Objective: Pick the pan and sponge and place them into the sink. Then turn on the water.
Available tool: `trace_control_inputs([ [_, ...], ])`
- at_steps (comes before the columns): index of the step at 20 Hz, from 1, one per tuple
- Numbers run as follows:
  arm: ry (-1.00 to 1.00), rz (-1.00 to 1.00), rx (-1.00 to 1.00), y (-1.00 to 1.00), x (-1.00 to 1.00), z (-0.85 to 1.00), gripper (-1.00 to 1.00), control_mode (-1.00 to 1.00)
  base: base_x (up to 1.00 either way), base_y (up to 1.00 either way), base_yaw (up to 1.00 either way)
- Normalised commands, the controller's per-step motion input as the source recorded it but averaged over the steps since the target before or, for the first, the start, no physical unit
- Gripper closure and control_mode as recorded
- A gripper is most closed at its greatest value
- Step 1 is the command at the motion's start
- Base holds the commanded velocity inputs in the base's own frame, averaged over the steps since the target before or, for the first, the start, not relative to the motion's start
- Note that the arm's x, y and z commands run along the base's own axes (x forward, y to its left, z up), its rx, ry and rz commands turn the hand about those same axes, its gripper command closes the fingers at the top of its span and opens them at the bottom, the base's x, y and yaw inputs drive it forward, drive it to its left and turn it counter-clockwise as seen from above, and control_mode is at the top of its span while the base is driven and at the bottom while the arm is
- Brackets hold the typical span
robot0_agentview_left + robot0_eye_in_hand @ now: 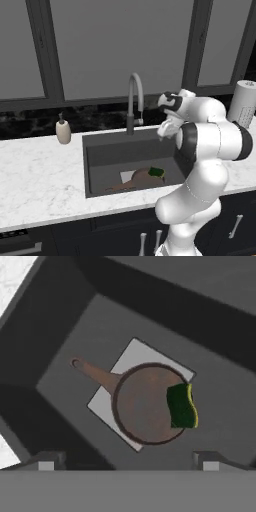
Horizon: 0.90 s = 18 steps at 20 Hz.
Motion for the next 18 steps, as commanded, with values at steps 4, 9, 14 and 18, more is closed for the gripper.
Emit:
trace_control_inputs([
  [4,-0.23,-0.49,0.20,0.10,0.12,0.11,-1.00,-1.00,0.00,0.00,0.00],
  [9,-0.27,-0.46,0.18,0.18,0.21,0.18,-1.00,-1.00,0.00,0.00,0.00],
  [14,-0.11,-0.40,0.11,0.06,0.47,0.03,-1.00,-1.00,0.00,0.00,0.00],
  [18,0.03,-0.12,0.00,0.00,0.36,0.00,-1.00,-1.00,0.00,0.00,0.00],
])
